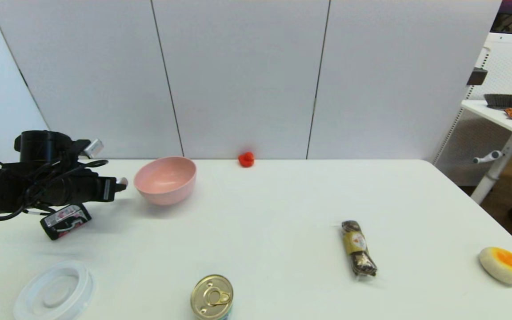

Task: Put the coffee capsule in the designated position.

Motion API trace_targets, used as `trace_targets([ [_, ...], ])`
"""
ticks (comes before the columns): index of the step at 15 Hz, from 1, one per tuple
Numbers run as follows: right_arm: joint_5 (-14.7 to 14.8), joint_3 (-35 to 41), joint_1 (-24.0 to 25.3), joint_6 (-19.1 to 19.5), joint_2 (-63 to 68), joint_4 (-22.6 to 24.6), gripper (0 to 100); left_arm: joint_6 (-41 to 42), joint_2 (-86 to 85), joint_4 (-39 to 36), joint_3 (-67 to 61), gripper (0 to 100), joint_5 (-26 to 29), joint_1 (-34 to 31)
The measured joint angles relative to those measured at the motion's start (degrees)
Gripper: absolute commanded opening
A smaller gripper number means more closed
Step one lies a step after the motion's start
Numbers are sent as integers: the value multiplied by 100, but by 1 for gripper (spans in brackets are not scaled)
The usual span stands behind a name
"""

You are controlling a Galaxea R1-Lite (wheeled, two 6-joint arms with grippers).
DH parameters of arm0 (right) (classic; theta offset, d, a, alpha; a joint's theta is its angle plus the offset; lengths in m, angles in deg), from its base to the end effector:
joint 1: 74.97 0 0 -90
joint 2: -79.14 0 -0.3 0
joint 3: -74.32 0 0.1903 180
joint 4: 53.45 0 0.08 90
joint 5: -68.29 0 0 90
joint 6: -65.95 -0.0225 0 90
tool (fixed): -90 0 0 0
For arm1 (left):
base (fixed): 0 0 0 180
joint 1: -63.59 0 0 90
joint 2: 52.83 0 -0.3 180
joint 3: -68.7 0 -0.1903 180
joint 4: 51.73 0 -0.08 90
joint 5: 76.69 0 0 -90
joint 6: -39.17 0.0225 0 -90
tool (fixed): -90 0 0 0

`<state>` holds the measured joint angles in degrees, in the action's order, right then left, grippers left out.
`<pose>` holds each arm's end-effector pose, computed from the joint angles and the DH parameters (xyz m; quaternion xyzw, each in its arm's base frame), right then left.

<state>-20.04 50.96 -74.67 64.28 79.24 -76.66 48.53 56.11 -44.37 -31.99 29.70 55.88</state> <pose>-0.0227 -0.0008 0.0758 0.0146 -0.0006 -0.0119 0.9998 0.3417 0.0398 0.1286 0.0112 0.3033 -0.0968 0.9479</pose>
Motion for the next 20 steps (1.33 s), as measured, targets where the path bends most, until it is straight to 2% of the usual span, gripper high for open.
trace_targets([
  [9, 0, 0, 0, 0, 0, 0, 100, 119, -168, 121, 137, 100, -2, 9],
  [12, -2, 0, -1, 2, 0, 0, 100, 277, -926, 914, 180, 100, -334, 6],
  [17, -2, 0, 0, 2, 0, 0, 100, 356, -3071, 3309, -35, 100, -703, 182],
  [18, -2, 0, 2, 2, 0, -2, 100, 334, -3545, 3402, -254, 100, -725, 310],
  [20, 0, 0, 2, 2, 0, 0, 100, 257, -4579, 2981, -1096, 100, -745, 629],
])
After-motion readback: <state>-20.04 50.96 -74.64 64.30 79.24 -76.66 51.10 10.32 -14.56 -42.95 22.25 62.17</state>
